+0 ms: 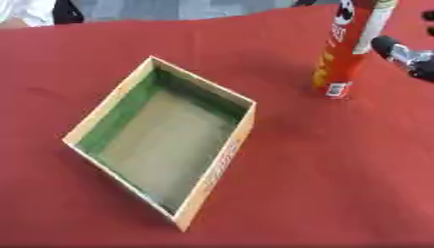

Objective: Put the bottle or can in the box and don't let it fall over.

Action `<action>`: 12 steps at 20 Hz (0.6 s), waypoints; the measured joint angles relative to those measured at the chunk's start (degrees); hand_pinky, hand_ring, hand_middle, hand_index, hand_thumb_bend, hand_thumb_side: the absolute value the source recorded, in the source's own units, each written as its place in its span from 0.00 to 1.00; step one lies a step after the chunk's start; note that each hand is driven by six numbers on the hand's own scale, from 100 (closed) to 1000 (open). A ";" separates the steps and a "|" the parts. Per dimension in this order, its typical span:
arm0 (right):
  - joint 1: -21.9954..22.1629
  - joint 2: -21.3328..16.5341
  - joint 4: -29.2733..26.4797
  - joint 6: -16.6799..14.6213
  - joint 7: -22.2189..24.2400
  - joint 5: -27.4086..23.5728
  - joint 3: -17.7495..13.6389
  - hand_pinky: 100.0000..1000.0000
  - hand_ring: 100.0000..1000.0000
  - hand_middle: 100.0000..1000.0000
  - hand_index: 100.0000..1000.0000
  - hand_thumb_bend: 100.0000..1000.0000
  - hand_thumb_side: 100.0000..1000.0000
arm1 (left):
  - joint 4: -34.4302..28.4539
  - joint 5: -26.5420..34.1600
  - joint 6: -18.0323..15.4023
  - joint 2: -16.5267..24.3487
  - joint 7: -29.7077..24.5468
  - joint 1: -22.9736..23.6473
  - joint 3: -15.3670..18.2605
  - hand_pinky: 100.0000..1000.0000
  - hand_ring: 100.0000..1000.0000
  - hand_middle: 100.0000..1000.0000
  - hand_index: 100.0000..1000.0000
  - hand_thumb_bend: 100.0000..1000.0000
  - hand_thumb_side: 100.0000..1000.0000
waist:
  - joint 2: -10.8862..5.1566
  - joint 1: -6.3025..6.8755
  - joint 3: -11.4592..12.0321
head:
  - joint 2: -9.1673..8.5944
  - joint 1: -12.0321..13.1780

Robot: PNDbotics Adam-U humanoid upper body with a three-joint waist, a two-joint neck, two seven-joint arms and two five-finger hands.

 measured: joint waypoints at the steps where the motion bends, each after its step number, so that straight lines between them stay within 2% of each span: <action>1: 0.00 0.00 0.06 -0.03 -0.03 0.01 0.00 0.87 0.87 0.92 0.98 0.62 0.24 | -0.04 -0.01 -0.01 -0.01 -0.01 0.00 0.07 0.77 0.78 0.74 0.83 0.48 0.80 | 0.03 0.01 0.05 | -0.03 0.21; 8: -0.26 0.00 0.43 -0.03 -0.03 0.18 0.06 0.88 0.88 0.93 0.98 0.62 0.24 | -0.04 0.01 -0.01 -0.47 -0.03 0.00 0.18 0.77 0.78 0.74 0.83 0.47 0.80 | -0.04 0.00 0.20 | -0.61 1.61; 10: -0.26 0.01 0.87 0.20 0.22 0.52 0.26 0.88 0.88 0.93 0.98 0.62 0.24 | -0.03 0.09 0.03 -0.48 -0.07 -0.06 0.18 0.77 0.78 0.74 0.83 0.47 0.80 | -0.55 -0.03 0.30 | -0.56 2.05; 12: -0.06 0.05 1.59 0.54 0.62 0.91 0.60 0.88 0.88 0.93 0.98 0.62 0.24 | -0.01 0.22 0.12 -0.49 -0.18 -0.22 0.15 0.77 0.78 0.74 0.83 0.47 0.80 | -1.74 -0.19 0.55 | -0.49 2.17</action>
